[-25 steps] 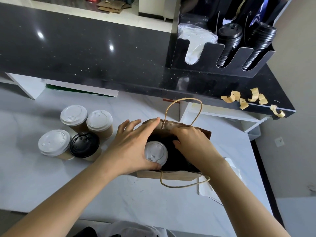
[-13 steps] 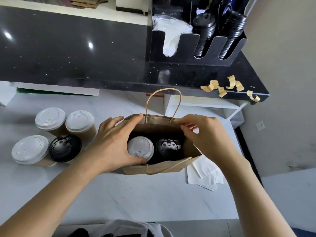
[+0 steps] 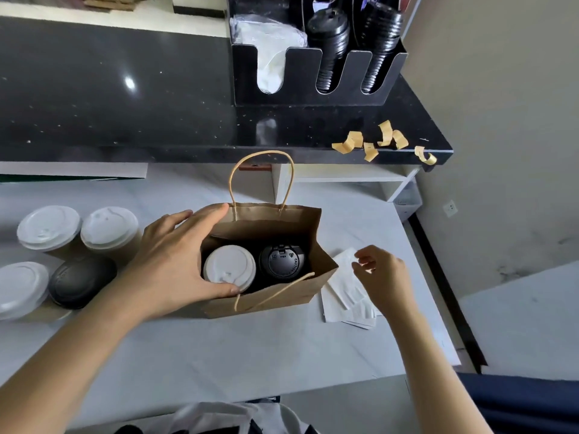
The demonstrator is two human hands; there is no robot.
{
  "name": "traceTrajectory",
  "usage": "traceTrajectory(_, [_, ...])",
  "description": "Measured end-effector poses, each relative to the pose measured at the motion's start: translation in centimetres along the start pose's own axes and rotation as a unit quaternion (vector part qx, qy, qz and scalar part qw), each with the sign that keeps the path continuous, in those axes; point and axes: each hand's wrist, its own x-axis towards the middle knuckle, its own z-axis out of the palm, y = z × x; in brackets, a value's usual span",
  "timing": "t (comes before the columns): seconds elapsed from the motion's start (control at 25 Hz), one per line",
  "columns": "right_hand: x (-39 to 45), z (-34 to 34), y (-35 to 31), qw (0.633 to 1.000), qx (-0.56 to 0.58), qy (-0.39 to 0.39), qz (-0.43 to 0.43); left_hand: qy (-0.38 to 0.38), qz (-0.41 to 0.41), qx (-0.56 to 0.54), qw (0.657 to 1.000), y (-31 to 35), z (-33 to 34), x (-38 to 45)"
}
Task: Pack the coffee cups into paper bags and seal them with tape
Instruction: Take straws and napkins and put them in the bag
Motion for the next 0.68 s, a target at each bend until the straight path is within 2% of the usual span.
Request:
traceTrajectory(0.12, [-1.3, 2.5, 2.2, 0.998, -0.047, -0.027, 0.018, 0.001, -0.001, -0.003, 1.000, -0.1, 0.0, -0.1])
traceTrajectory(0.36, [-3.1, 5.6, 4.6, 0.985, -0.166, -0.038, -0.035, 0.012, 0.001, -0.002, 1.000, 0.2, 0.0, -0.2])
traceTrajectory(0.52, [-3.0, 5.9, 5.0, 0.985, -0.168, -0.005, -0.050, 0.011, 0.004, -0.004, 1.000, -0.1, 0.0, -0.4])
traceTrajectory(0.68, [-2.6, 5.2, 4.7, 0.992, -0.107, 0.058, -0.029, 0.014, 0.007, -0.005, 1.000, -0.2, 0.1, -0.3])
